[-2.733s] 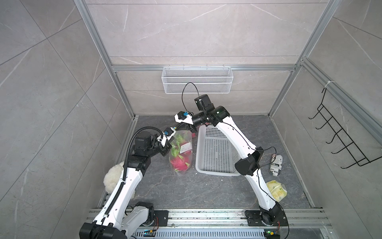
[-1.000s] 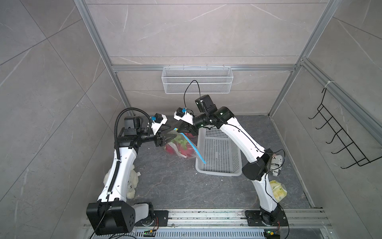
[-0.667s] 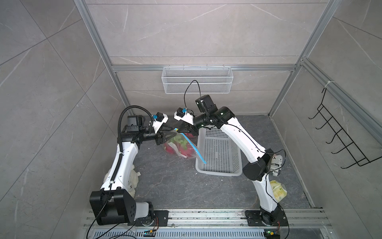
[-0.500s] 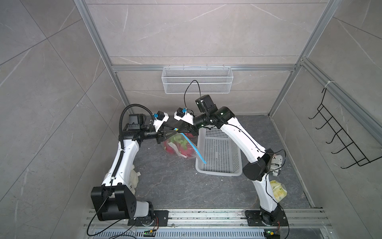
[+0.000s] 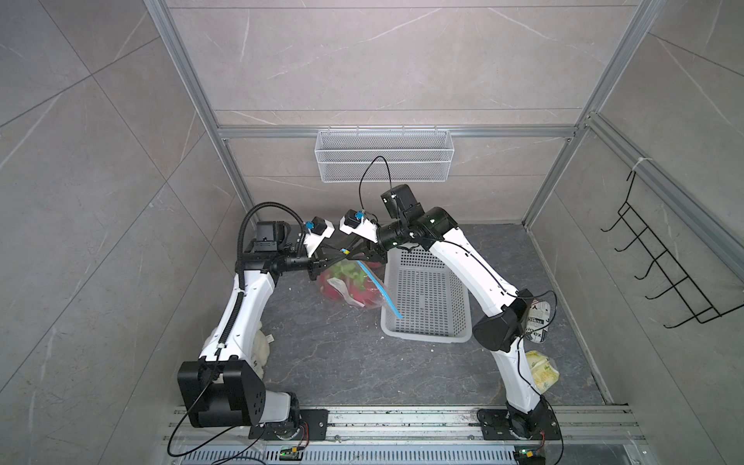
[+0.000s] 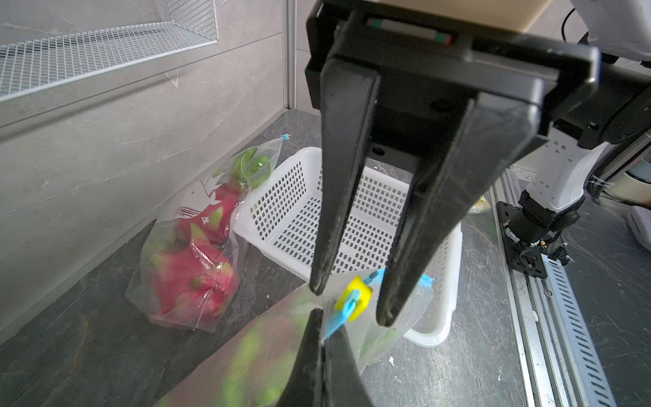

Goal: Open the zip-top bag and take out the dragon fruit
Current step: Unzip the zipper on the zipper food storage bag.

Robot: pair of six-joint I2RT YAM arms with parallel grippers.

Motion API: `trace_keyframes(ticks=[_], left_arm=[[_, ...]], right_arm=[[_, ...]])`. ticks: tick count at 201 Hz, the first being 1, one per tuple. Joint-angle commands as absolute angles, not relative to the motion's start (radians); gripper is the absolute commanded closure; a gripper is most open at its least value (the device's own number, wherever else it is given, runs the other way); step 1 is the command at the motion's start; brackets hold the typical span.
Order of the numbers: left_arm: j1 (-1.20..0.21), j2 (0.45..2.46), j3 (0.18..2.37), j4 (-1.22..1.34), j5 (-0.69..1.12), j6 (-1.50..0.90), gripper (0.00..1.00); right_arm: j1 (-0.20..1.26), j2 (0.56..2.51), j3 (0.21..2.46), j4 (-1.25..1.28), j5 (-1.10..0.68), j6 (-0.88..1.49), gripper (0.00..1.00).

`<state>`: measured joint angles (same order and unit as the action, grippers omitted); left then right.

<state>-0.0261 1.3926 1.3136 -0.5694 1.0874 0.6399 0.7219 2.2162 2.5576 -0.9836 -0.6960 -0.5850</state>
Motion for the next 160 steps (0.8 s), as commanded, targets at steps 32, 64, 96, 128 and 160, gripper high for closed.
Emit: trace_keyframes(ticks=[32,64,96,128,160], left_arm=[[-0.034,1.345,1.311,-0.557,1.086,0.641,1.00],[-0.034,1.342,1.307,-0.555,1.086,0.639,1.00],[-0.033,1.338,1.300,-0.540,1.084,0.633,1.00],[-0.032,1.335,1.302,-0.534,1.084,0.627,1.00],[-0.032,1.333,1.300,-0.525,1.082,0.619,1.00]], right_arm=[[0.728,2.173,2.545,-0.974,-0.707,-0.576,0.53],[0.730,2.213,2.592,-0.967,-0.712,-0.538,0.61],[0.736,2.224,2.635,-0.965,-0.699,-0.513,0.72],[0.747,2.233,2.629,-0.971,-0.670,-0.509,0.66],[0.765,2.238,2.632,-0.987,-0.632,-0.498,0.53]])
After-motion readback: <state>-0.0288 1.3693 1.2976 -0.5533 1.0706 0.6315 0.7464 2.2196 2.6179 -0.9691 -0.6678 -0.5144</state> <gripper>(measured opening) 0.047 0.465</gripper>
